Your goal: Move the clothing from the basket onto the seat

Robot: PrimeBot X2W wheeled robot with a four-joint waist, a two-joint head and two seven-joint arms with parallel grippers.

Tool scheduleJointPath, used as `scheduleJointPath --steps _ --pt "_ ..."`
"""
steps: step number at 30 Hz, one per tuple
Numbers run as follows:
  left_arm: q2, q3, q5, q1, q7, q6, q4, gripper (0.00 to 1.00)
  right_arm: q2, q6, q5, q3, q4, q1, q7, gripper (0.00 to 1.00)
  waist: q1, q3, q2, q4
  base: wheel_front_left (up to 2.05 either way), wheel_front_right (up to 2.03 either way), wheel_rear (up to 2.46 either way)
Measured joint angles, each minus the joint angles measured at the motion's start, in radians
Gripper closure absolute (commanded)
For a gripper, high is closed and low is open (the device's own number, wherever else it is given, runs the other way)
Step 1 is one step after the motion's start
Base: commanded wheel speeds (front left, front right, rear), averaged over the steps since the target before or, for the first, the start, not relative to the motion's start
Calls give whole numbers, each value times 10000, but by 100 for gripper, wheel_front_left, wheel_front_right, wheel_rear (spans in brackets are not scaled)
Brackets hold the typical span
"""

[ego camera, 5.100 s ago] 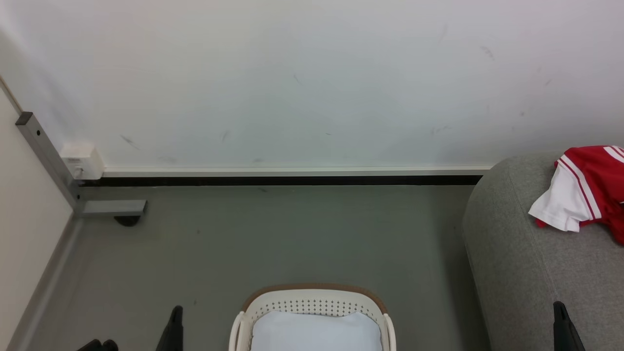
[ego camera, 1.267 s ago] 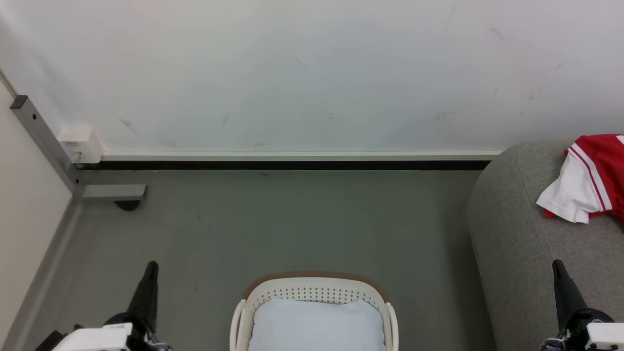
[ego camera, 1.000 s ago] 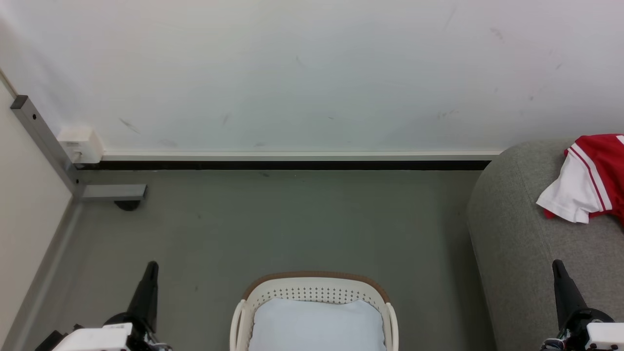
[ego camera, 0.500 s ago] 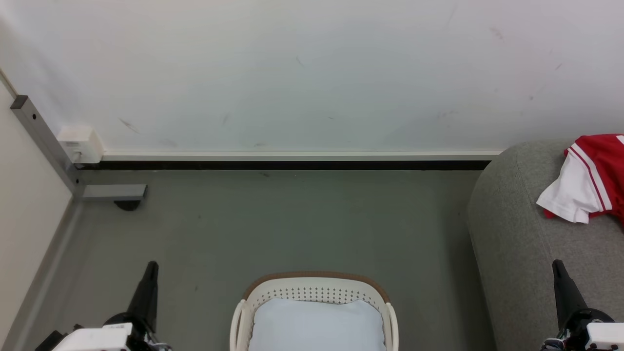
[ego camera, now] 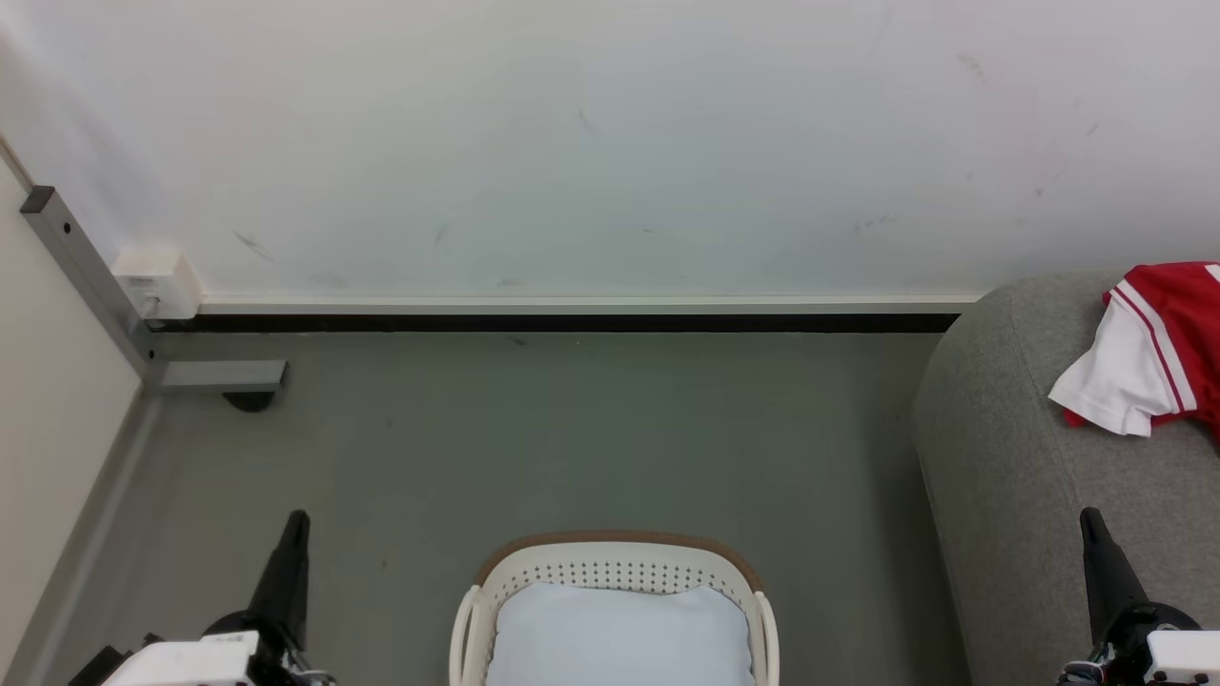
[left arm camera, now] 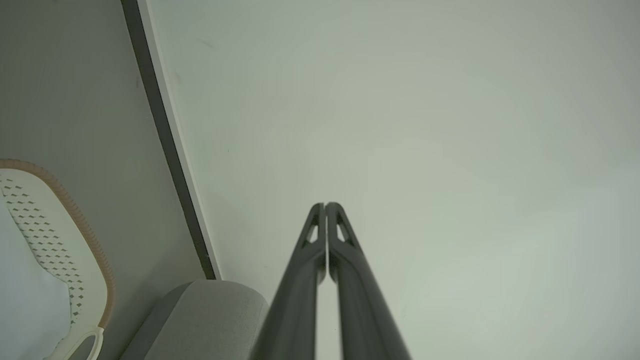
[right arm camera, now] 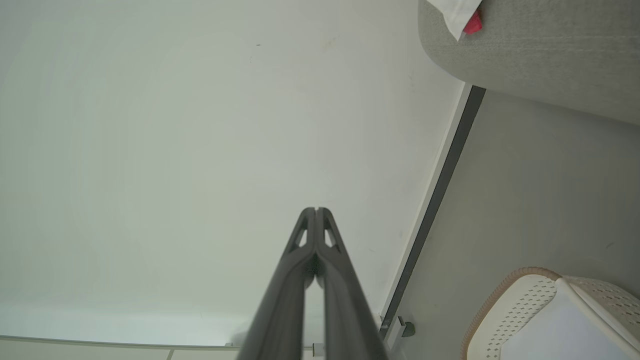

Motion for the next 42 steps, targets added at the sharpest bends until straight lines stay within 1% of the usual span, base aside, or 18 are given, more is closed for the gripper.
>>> scheduleJointPath --steps 42 --pt "0 -2 0 -1 0 2 -2 100 -2 -2 0 0 -2 -1 0 100 0 0 0 0 0 0 0"
